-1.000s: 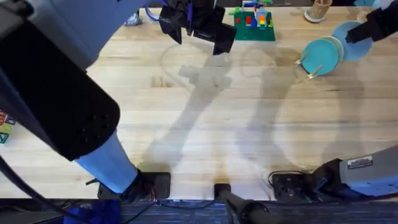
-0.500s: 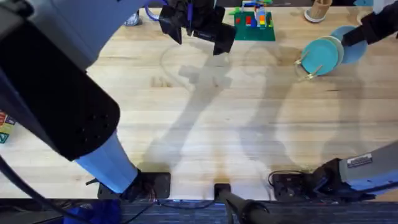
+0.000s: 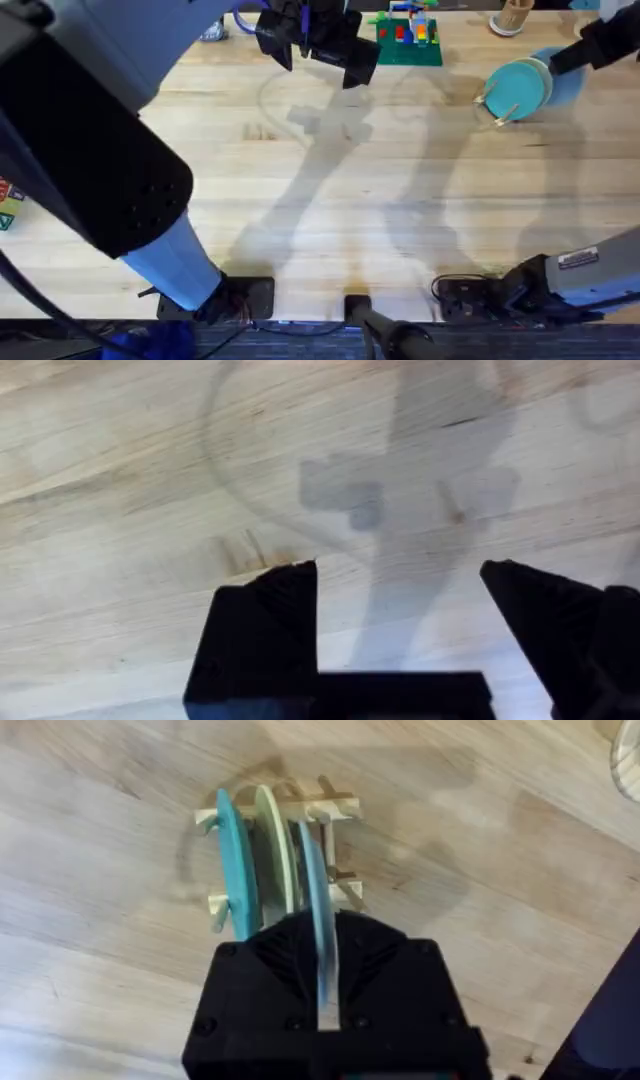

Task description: Pick up the plates from the table one by one and place each into a slot on the dish rack.

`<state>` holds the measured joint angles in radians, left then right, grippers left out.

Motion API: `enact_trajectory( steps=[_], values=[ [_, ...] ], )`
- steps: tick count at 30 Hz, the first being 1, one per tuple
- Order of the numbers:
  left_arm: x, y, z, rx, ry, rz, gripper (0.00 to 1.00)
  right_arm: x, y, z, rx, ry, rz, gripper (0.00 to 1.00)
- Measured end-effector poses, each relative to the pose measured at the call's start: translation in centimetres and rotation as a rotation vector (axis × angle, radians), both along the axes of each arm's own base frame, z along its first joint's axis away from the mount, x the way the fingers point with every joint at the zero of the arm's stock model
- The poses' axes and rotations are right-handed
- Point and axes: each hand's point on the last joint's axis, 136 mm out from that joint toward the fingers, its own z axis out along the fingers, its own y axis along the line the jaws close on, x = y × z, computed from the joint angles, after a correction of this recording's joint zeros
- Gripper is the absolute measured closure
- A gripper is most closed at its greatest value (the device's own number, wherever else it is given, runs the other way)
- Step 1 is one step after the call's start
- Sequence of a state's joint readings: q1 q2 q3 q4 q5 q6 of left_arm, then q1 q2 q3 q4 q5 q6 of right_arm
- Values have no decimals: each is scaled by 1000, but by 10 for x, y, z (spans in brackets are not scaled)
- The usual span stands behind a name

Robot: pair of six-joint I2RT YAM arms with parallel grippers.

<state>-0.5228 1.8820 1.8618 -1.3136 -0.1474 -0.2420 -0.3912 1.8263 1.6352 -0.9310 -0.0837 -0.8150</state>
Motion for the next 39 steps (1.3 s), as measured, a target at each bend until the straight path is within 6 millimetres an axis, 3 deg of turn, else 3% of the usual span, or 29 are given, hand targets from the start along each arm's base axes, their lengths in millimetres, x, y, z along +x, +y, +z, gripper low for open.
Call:
enact_trajectory(
  steps=[19, 22, 28, 30, 34, 35, 39],
  values=[
    [0, 0, 0, 0, 0, 0, 6, 0, 0, 2, -3, -6, 0, 844],
    [0, 0, 0, 0, 0, 0, 6, -3, 1, 15, -12, -27, 0, 834],
    [0, 0, 0, 0, 0, 0, 7, -19, 8, 69, -59, -141, 0, 783],
    [0, 0, 0, 0, 0, 0, 7, -26, 11, 84, -68, -169, -3, 675],
    [0, 0, 0, 0, 0, 0, 7, -37, 15, 97, -74, -183, -3, 112],
    [0, 0, 0, 0, 0, 0, 7, -40, 17, 98, -73, -177, -1, 32],
    [0, 0, 0, 0, 0, 0, 6, -52, 21, 98, -54, -150, -16, 7]
  ],
)
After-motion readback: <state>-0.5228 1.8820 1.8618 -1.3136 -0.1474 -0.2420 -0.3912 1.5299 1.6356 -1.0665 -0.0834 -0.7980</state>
